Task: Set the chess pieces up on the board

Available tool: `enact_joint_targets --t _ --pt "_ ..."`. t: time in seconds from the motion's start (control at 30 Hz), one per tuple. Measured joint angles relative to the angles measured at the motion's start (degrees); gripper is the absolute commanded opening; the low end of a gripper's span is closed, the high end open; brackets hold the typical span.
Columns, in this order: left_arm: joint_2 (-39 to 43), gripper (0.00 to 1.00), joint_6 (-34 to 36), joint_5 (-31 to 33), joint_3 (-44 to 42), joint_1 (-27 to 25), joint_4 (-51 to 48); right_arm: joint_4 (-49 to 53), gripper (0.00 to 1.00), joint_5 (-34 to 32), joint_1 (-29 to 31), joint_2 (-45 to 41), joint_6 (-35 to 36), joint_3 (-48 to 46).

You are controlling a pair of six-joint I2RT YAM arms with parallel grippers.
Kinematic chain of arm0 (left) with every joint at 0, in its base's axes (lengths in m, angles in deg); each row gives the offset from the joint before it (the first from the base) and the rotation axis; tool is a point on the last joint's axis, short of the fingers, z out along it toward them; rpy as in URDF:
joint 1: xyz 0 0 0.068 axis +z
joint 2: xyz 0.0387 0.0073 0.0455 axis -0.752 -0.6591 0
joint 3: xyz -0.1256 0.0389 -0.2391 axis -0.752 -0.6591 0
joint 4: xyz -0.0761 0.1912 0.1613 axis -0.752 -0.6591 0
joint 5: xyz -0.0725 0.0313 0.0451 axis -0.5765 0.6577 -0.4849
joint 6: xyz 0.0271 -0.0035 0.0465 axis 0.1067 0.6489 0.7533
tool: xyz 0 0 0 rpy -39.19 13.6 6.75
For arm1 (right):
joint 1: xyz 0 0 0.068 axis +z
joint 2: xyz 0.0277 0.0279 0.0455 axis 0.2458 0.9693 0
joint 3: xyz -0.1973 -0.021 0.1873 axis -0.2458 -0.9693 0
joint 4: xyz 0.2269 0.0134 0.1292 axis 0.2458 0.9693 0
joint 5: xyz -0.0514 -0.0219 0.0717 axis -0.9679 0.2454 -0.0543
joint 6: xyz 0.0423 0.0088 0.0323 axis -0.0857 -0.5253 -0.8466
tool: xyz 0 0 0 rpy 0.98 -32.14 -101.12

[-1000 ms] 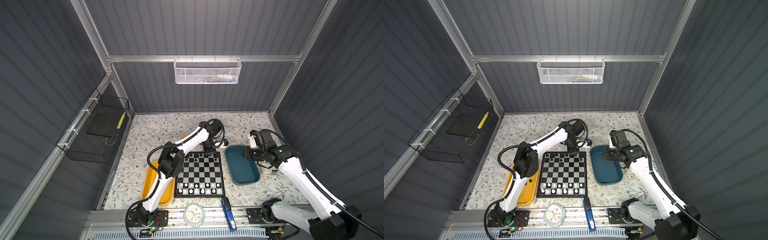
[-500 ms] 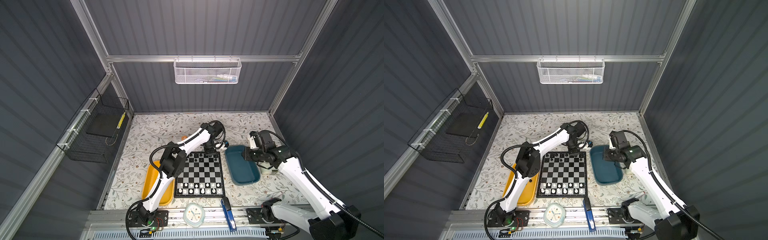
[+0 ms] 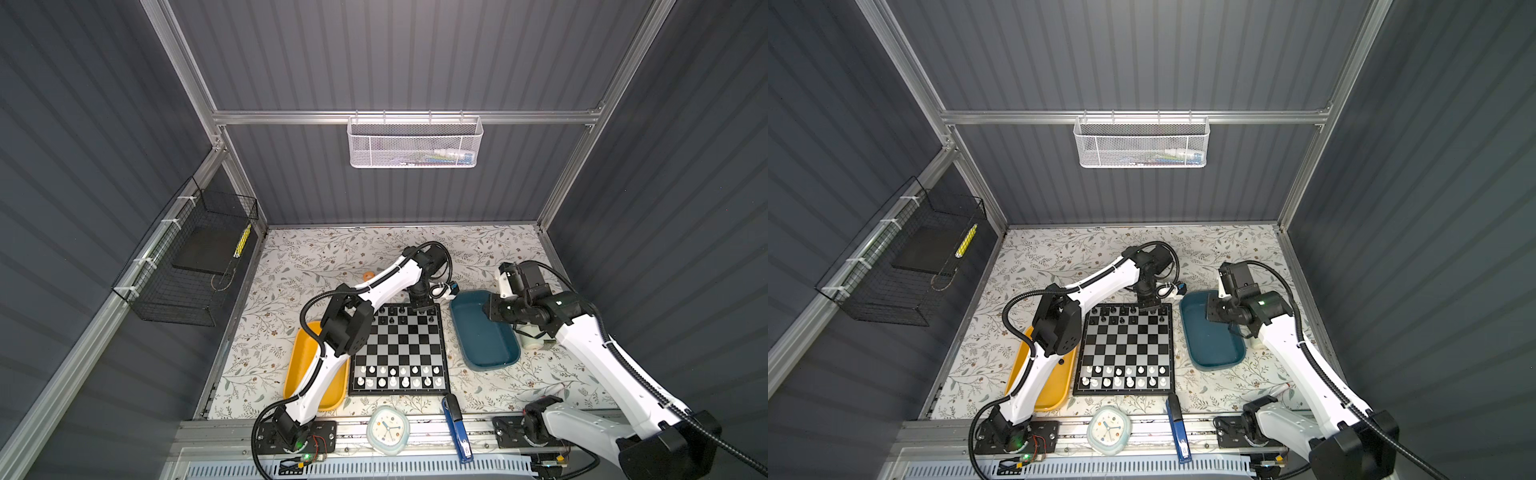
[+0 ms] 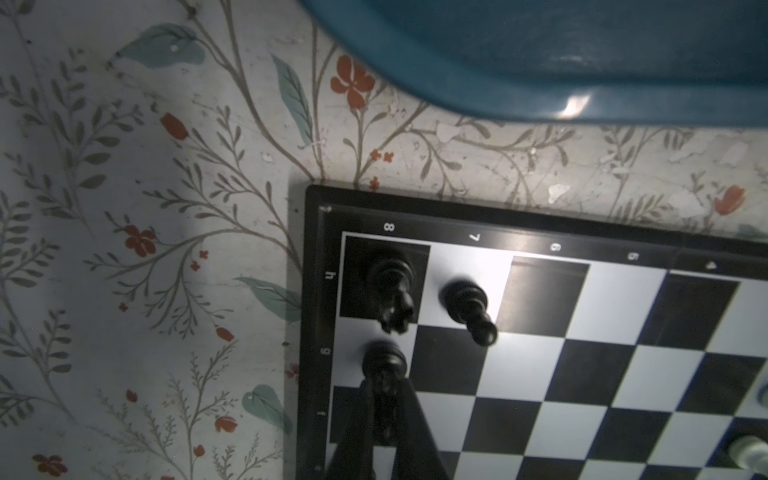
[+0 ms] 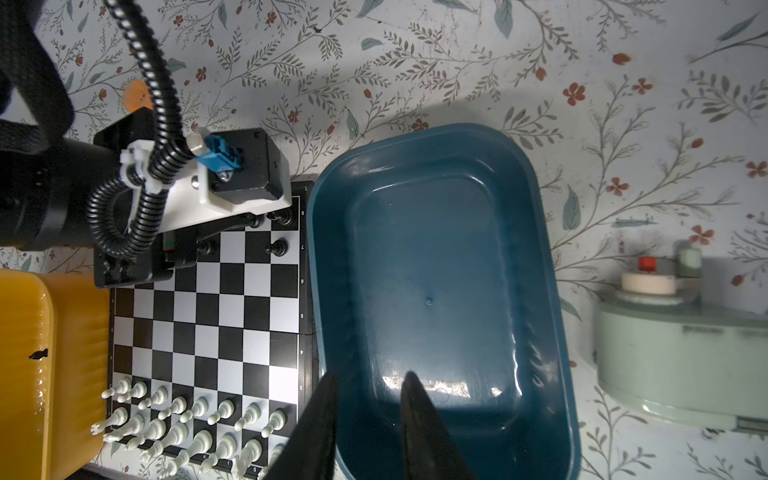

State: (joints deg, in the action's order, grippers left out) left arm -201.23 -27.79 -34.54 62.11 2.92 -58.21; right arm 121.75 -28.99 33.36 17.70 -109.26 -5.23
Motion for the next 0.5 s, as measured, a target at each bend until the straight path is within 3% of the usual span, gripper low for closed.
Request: enact_joint_targets --t 0.5 --pt "-0.1 0.47 0.4 1.6 0.1 -0.3 0.6 -0.3 0.30 0.0 0.0 0.0 0.0 -0.1"
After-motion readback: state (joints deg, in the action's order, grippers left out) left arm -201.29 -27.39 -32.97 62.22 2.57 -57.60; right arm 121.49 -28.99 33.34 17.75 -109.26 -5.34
